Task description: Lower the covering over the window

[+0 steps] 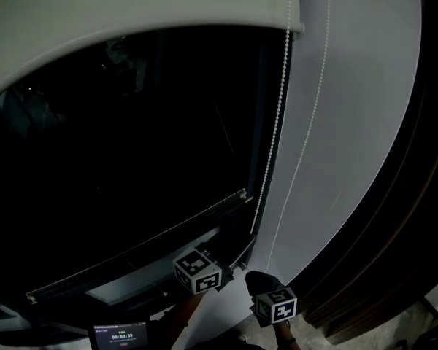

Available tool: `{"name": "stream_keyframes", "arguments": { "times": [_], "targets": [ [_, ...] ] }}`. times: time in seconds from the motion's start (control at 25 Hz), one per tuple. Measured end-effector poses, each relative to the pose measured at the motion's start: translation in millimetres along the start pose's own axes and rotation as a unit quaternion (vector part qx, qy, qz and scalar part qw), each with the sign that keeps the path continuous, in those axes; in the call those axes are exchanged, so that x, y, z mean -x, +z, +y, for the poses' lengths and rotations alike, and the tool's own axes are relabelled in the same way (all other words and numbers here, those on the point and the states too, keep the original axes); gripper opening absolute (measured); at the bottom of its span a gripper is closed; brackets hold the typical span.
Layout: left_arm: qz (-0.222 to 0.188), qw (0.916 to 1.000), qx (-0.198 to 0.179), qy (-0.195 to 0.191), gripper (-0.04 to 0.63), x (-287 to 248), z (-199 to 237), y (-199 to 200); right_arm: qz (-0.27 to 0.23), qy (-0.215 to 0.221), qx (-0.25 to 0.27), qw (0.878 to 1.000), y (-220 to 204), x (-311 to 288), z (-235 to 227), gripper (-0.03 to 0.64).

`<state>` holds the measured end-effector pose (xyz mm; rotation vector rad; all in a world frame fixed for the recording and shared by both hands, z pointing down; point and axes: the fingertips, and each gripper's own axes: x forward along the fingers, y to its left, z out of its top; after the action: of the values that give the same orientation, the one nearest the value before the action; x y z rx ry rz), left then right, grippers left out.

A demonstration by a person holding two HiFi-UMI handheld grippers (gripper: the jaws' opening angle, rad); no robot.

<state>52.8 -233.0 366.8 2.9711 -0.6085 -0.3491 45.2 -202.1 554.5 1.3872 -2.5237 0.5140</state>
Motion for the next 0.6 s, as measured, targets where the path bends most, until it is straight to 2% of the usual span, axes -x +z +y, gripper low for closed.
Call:
{"name": "stream_keyframes", "arguments": {
  "times": [0.04,0.16,0.28,0.4,0.48,0.56,0.6],
  "targets": [
    [0.015,0.9999,0.006,0.005,0.012,2,3,-17,-0.016,0.002,0.006,1.0,16,5,1,0.016],
    [0.054,0.9964,0.063,0.019,0.012,12,11,-72,-0.065,0.033,0.009,0.997,60,22,7,0.066],
    [0.132,0.9867,0.089,0.034,0.012,26,11,-136,-0.119,0.072,0.004,0.99,110,41,15,0.095],
    [0.207,0.9684,0.134,0.041,0.012,48,6,-203,-0.171,0.097,0.027,0.98,166,57,32,0.101],
    [0.26,0.9531,0.146,0.049,0.012,69,0,-246,-0.192,0.091,0.062,0.975,199,62,42,0.101],
    [0.287,0.9415,0.163,0.068,0.012,88,-3,-269,-0.202,0.076,0.103,0.971,223,60,45,0.101],
    [0.288,0.9383,0.176,0.076,0.012,93,-5,-275,-0.204,0.073,0.121,0.969,232,57,47,0.101]
  ]
}}
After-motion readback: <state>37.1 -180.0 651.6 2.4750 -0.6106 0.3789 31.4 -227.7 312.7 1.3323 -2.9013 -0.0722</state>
